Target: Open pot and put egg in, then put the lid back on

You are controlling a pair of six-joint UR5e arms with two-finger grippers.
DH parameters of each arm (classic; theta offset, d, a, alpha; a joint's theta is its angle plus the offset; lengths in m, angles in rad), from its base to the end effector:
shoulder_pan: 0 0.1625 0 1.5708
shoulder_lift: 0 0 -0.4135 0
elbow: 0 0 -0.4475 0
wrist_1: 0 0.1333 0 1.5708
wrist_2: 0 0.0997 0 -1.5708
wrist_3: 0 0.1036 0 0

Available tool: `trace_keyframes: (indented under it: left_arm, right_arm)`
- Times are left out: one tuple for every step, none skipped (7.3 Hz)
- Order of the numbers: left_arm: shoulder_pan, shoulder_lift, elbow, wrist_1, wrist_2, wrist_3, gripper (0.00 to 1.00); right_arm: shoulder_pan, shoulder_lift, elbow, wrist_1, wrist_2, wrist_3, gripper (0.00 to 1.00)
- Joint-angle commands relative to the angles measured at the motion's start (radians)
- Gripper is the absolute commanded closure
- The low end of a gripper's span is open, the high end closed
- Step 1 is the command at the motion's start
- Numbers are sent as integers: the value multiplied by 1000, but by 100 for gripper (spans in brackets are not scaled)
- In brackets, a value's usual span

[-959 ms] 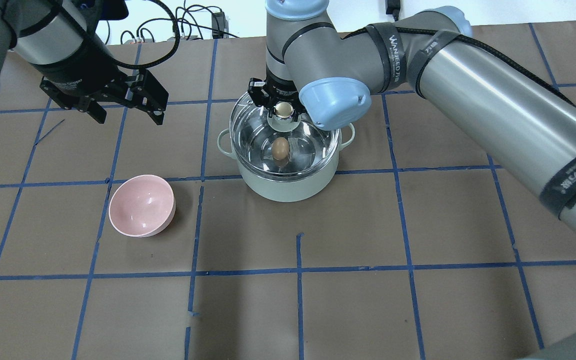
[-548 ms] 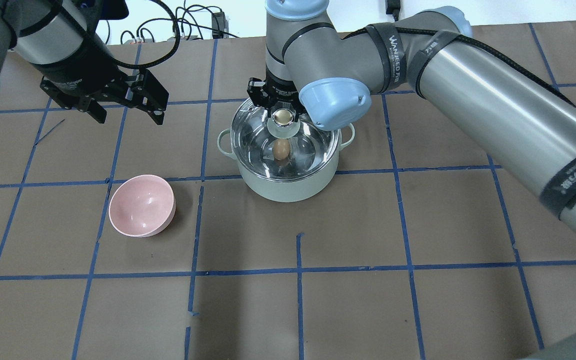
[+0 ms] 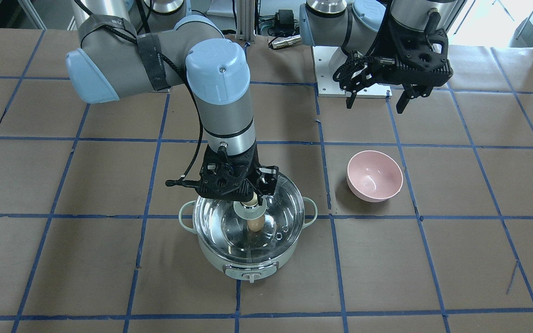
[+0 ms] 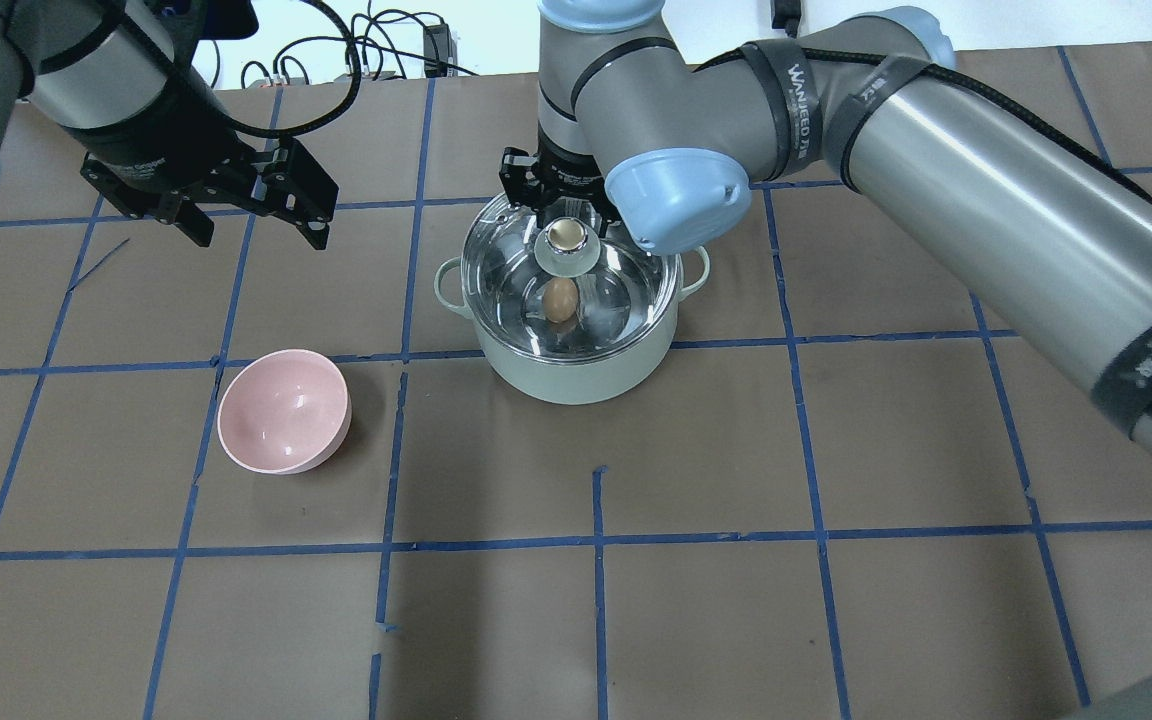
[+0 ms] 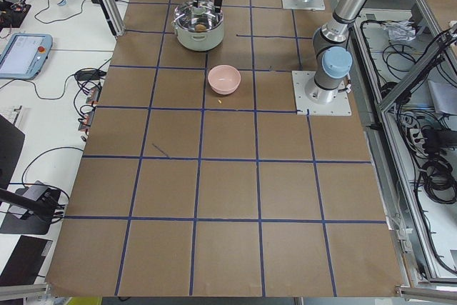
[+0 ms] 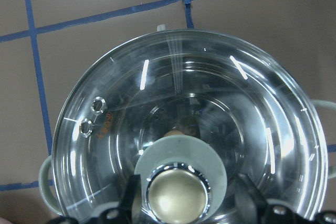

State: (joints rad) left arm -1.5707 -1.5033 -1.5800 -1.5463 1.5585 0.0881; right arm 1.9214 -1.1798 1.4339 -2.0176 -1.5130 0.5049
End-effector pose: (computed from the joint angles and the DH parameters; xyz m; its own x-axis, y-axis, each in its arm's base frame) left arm -0.1345 -0.5268 0.5061 -0.9961 0.0886 0.0049 0.0879 0.9926 -0.0834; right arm 0.3741 -0.6174 0.3499 -0.9803 0.1367 -0.1423 0.1567 0.9777 -0.1402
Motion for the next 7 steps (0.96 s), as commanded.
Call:
trace_keyframes:
  left_arm:
    - [0, 0, -1, 0, 0, 1, 0]
    - [0, 0, -1, 2, 0, -1, 0]
    - [0, 1, -1, 0, 0, -1, 0]
    - [-2, 2, -3, 0, -2, 1, 0]
    - [-2, 2, -5, 0, 0, -1, 0]
    - [-2, 3, -3, 0, 0, -1, 0]
    - [-2, 3, -3, 0, 0, -1, 0]
  right_arm:
    - [-36, -34, 3, 7, -3, -55, 25]
    - [-71, -53, 8, 11, -4, -115, 18]
    - [-135, -105, 10, 69, 2, -185, 0]
    - [-200, -147, 10, 156, 5, -266, 0]
    - [-255, -184, 17, 216, 7, -335, 0]
    - [-298, -211, 35, 229, 7, -356, 0]
    - [-315, -228, 52, 229, 7, -370, 0]
